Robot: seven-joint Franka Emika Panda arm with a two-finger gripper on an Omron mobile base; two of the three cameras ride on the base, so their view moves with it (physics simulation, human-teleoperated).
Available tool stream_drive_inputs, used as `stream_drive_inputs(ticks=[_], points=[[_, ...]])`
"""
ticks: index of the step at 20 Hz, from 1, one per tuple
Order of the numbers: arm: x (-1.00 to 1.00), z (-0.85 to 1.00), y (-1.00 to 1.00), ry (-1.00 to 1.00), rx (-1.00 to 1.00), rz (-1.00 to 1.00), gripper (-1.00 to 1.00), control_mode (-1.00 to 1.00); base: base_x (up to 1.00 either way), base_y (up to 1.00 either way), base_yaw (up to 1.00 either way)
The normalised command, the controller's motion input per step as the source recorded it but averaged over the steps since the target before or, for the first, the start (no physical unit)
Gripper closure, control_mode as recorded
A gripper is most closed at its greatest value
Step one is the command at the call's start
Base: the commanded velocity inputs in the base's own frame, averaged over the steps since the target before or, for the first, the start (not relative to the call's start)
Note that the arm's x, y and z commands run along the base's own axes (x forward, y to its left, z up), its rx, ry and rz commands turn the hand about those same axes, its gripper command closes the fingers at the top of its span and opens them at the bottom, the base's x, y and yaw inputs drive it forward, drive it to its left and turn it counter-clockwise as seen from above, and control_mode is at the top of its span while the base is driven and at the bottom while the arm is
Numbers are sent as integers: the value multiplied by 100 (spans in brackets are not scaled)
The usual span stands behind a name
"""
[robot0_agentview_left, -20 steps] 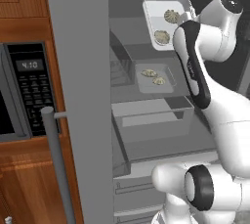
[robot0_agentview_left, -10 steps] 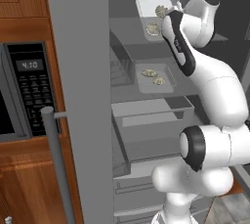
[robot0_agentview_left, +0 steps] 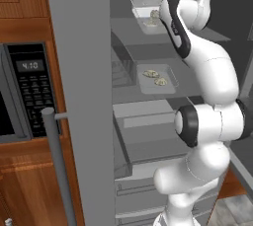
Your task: Place two dumplings into each of the tupperware containers and then place the containers in the fridge.
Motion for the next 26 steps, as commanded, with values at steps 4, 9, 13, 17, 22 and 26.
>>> stream_drive_inputs(ticks=[4,9,13,17,22,26], points=[[11,-1,0,0,0,0,100,-100,0,0,0],[0,-4,0,0,0,0,-100,-100,0,0,0],[0,-11,0,-7,1,0,-100,-100,0,0,0],[-15,-6,-2,-26,6,0,-100,-100,0,0,0],[-72,6,-4,-35,6,0,-100,-100,0,0,0],[-100,11,-1,-13,1,0,-100,-100,0,0,0]])
